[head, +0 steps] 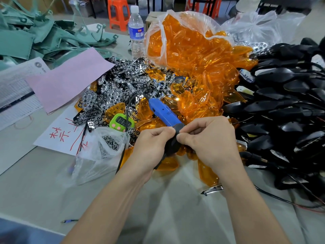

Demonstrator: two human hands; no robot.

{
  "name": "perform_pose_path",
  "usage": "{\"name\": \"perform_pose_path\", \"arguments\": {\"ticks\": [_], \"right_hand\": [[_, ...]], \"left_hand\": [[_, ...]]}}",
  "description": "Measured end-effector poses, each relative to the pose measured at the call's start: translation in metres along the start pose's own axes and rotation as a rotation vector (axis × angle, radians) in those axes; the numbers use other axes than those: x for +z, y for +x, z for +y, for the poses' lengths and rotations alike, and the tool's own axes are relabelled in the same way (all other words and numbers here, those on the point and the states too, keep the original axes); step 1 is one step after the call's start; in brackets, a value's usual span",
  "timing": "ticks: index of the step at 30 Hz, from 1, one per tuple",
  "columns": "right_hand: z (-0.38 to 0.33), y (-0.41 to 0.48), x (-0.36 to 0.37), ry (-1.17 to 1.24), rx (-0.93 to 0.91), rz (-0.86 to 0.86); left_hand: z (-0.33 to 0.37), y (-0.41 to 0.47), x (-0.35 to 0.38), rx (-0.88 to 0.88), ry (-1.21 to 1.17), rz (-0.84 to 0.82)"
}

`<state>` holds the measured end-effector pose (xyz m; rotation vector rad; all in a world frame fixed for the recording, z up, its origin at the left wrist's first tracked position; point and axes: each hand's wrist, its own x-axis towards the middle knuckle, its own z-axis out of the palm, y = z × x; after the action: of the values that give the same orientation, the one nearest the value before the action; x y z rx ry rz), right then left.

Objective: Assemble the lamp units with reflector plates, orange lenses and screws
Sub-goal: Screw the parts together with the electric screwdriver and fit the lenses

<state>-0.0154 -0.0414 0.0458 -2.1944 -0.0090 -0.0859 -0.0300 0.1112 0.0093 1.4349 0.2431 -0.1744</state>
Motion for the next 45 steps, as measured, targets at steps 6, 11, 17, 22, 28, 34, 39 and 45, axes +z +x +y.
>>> {"name": "perform_pose_path", "arguments": {"ticks": [6, 11, 17, 22, 28, 34, 39, 45], "right_hand": [[0.004, 0.014, -0.010, 0.263, 0.125, -0.287], [0.015, 0.028, -0.015, 0.169, 0.104, -0.074], [0.013, 0.049, 0.023, -0.512, -0.080, -0.057], [0.008, 0.055, 0.076, -0.983, -0.149, -0.085], [-0.002, 0.068, 0.073, -0.740, 0.000, -0.162], [-0.033, 0.079, 0.016, -0.383, -0.041, 0.085], [-0.044, 0.079, -0.026, 0.261, -0.060, 0.185], [-0.038, 0.054, -0.014, 1.208, 0.150, 0.271]], "left_hand": [[0.004, 0.000, -0.004, -0.144, -0.147, 0.004], [0.008, 0.003, -0.010, -0.227, -0.253, 0.053], [0.014, 0.006, -0.017, -0.247, -0.356, 0.087], [0.025, 0.009, -0.041, -0.177, -0.377, 0.148], [0.043, 0.003, -0.091, -0.042, -0.391, 0.167], [0.058, -0.005, -0.135, -0.029, -0.499, 0.274], [0.047, -0.002, -0.117, -0.067, -0.421, 0.287], [0.011, -0.001, -0.056, -0.083, -0.297, 0.367]]}}
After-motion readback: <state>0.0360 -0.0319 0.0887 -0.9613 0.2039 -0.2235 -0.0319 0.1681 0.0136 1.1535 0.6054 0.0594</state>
